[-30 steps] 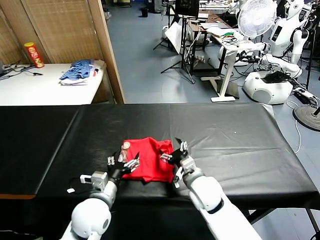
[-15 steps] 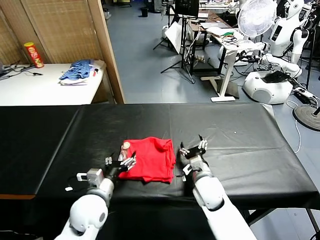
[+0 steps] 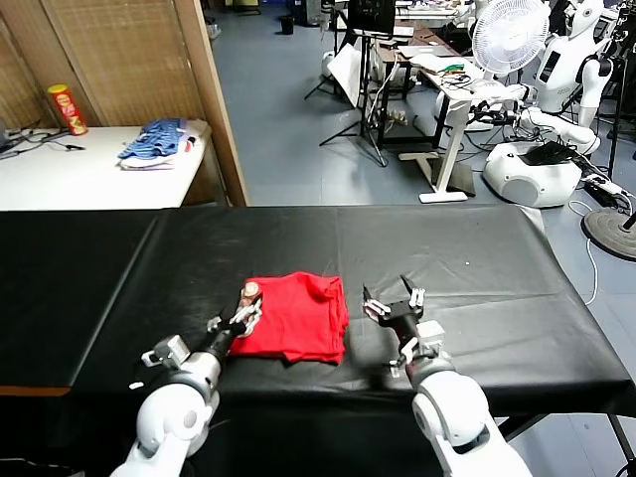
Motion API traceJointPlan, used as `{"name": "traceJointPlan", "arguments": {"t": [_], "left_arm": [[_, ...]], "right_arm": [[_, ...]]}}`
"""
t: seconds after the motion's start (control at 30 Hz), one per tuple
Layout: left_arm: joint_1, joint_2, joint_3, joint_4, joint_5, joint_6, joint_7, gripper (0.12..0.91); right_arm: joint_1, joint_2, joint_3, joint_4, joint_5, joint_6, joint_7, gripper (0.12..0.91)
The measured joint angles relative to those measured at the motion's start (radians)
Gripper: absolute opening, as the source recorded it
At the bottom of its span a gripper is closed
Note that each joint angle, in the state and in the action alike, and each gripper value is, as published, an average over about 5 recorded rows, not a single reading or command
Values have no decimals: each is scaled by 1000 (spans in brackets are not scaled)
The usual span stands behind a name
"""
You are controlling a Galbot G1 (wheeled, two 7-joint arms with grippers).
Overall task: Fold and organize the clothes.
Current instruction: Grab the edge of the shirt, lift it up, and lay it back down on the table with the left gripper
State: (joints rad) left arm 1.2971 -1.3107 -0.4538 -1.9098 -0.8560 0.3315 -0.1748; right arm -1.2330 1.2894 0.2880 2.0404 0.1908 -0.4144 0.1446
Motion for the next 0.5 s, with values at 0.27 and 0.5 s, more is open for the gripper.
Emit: {"name": "traceJointPlan", "arguments": {"t": [0.27,0.5], "left_arm": [[10,-6,1,27,-81,3,-3,526],[13,-7,3,24,-106,4,-12,170]], "right_arm": [[-21,-3,20,29,4,0,-2,798],[-31,0,35,40,4,-4,0,798]]}}
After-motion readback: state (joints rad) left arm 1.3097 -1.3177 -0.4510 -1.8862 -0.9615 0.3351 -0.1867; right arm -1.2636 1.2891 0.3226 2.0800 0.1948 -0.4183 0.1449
